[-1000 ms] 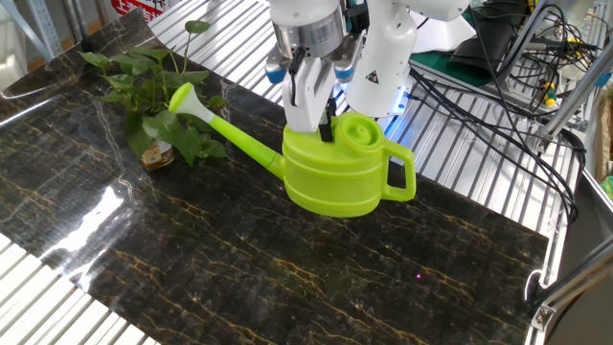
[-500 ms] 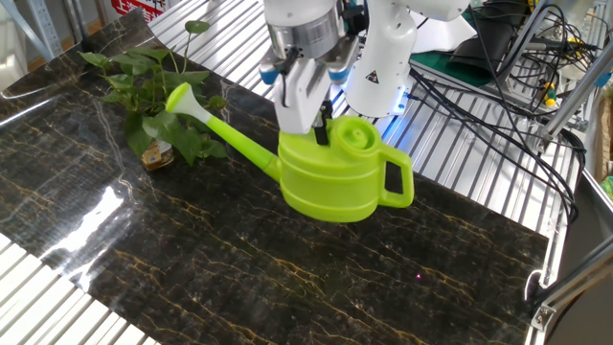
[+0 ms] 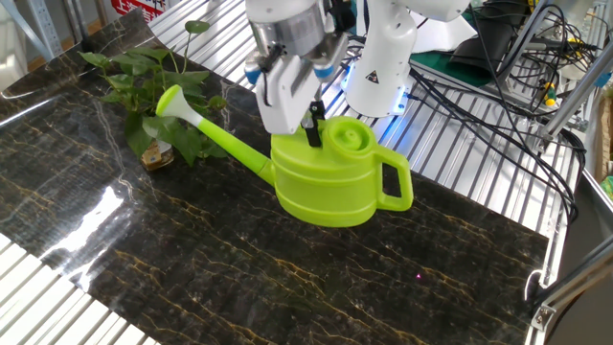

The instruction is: Water the plant

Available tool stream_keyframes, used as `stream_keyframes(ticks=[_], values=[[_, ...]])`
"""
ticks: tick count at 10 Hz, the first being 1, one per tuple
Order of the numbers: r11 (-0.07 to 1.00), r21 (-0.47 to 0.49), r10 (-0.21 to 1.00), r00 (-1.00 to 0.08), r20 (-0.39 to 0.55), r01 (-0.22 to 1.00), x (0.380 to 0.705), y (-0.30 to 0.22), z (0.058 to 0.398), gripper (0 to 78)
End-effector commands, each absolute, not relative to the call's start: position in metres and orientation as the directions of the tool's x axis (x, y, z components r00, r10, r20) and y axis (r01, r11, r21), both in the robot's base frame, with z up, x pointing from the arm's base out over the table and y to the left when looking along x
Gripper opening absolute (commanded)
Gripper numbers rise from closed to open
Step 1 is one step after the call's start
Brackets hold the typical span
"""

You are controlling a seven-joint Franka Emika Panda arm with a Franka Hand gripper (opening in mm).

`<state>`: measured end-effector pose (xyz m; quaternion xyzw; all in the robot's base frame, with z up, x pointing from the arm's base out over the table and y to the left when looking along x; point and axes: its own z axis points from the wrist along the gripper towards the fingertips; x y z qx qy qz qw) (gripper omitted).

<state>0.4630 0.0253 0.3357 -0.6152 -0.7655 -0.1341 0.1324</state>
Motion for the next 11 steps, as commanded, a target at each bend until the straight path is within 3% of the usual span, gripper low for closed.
stream_keyframes(ticks=[1,11], values=[[0.201,0.053,0.896,-0.206,0.393,0.978,0.464,0.019,0.353,1.1],[0.217,0.054,0.898,-0.221,0.380,0.975,0.470,0.009,0.374,1.1]])
